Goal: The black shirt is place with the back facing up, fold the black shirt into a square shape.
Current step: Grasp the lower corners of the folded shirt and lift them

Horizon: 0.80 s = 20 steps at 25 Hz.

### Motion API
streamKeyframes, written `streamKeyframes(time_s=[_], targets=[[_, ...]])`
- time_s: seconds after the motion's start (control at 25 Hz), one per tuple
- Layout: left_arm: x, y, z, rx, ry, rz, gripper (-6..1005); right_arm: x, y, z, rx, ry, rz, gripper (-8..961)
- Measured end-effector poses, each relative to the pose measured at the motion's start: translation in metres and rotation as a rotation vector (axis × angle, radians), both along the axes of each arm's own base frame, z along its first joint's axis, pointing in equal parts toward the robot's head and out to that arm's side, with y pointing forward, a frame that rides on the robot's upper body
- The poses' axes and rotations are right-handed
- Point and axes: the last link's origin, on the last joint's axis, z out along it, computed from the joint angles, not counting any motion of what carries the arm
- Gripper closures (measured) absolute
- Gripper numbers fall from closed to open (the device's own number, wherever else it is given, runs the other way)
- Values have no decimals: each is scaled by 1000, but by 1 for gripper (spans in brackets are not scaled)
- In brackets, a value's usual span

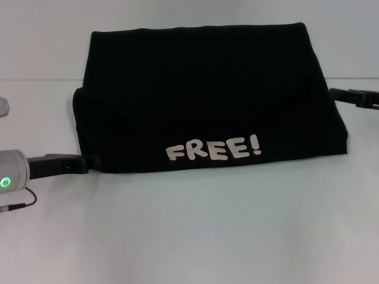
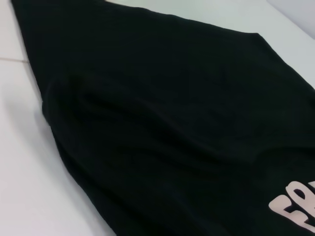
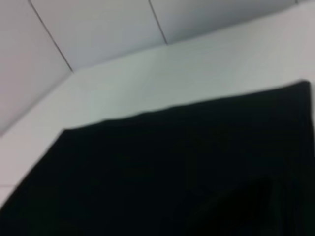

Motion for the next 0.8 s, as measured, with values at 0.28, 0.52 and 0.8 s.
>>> streamKeyframes(time_s=[0.28, 0.52, 0.8], targets=[[3, 4, 4, 10, 2, -11, 923, 18, -1, 5, -80, -119, -145, 327], [3, 6, 7, 16, 2, -8, 1000, 18, 1, -10, -80, -170, -171, 329], [6, 7, 7, 15, -4, -15, 999, 5, 5, -31, -102, -180, -143, 331]])
